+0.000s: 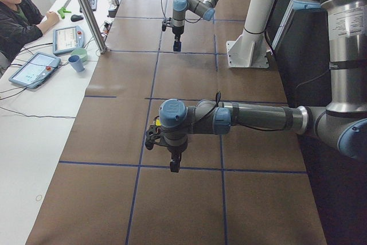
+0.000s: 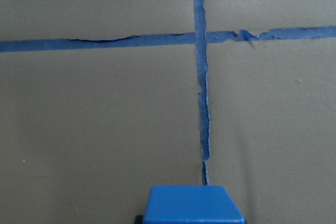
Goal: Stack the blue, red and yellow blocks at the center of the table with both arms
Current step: 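Carry the blue block with the right gripper to the table center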
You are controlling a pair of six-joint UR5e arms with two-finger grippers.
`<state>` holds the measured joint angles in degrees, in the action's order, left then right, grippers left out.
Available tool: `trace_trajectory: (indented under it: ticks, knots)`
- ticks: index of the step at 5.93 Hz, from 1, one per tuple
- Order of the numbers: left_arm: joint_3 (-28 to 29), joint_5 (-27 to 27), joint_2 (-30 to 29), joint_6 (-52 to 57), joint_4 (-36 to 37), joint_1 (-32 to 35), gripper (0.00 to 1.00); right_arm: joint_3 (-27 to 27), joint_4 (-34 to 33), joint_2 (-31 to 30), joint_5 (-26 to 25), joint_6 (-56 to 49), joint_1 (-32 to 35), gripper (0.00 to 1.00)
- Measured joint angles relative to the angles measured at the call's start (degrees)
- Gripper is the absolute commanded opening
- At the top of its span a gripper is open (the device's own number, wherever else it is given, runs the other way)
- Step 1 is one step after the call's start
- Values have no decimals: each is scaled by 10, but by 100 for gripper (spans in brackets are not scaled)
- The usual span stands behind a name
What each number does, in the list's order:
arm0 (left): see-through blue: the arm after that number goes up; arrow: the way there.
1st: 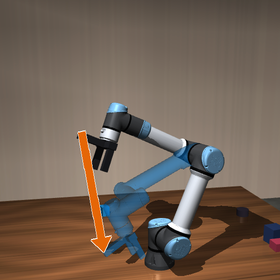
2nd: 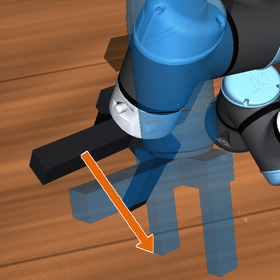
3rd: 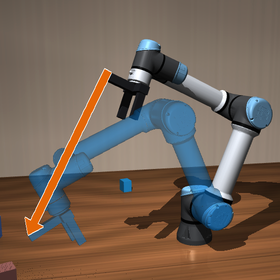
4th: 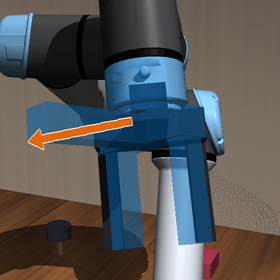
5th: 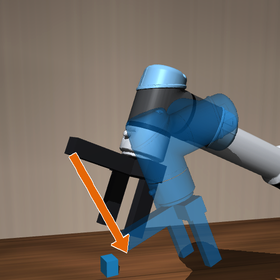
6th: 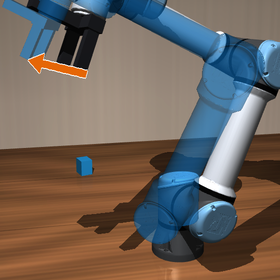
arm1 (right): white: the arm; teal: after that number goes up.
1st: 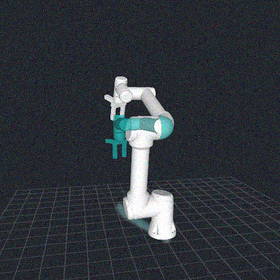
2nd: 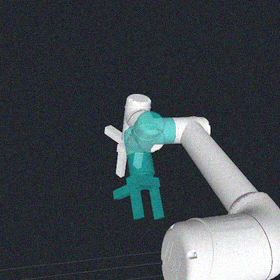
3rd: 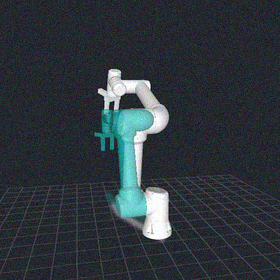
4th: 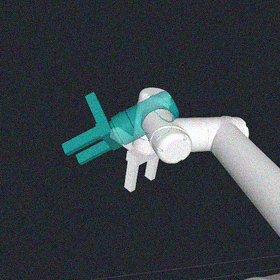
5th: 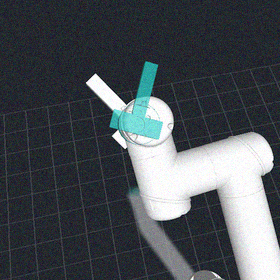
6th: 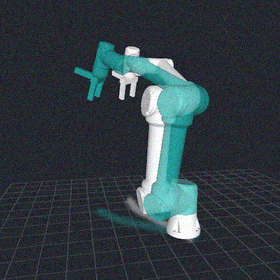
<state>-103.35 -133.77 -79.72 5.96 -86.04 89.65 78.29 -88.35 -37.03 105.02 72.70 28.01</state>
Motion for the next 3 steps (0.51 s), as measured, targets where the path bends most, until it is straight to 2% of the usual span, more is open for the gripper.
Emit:
trace_trajectory:
  ticks: [1,2,3]
  knots:
    - [0,0,0,0,0,0,100,-5,1,-1,-2,1,-6,2]
    - [0,0,0,0,0,0,100,-6,3,-6,-2,1,-9,19]
    - [0,0,0,0,0,0,100,-7,11,-11,-2,-1,-10,87]
